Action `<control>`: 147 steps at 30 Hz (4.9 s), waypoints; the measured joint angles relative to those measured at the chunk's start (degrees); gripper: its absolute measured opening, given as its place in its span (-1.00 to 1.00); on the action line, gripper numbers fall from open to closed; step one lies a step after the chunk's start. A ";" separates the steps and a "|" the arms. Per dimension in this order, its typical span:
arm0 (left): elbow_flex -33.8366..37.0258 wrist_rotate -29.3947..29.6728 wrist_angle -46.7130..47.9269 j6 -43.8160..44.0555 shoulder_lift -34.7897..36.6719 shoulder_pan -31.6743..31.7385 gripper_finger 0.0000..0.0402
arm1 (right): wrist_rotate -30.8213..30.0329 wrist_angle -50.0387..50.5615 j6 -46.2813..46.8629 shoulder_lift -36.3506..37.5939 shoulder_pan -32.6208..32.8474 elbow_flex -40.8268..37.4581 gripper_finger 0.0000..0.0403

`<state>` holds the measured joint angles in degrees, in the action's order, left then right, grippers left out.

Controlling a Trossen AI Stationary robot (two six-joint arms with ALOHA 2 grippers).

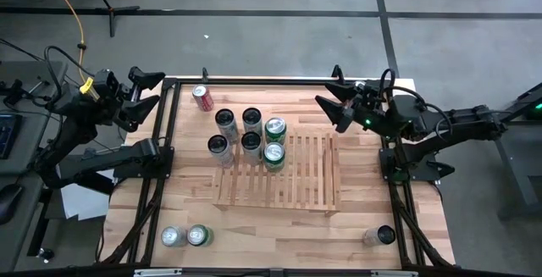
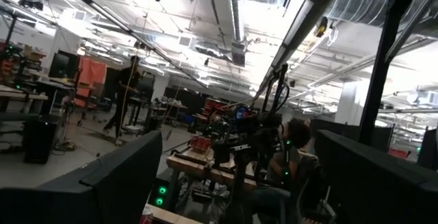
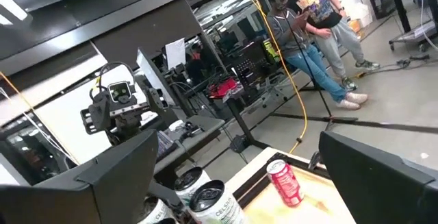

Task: Place canned beverage on shelf
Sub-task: Put the right red soda can on the shelf

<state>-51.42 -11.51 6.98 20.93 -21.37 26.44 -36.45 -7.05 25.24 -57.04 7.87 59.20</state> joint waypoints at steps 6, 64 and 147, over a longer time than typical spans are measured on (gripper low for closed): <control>0.00 2.68 0.02 -0.09 0.00 -0.02 0.86 | -0.02 0.57 -2.48 0.00 -0.49 0.00 0.93; 0.02 3.50 -0.84 0.48 -4.94 -0.01 0.86 | 0.00 7.11 -5.77 0.00 -0.51 0.04 0.93; 0.02 3.54 -0.78 3.08 -4.94 -0.02 0.86 | -2.19 65.82 34.44 -13.73 -43.31 0.07 0.93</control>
<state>-51.40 -7.97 6.20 24.01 -26.30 26.42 -38.64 58.77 59.68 -70.77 -35.44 59.27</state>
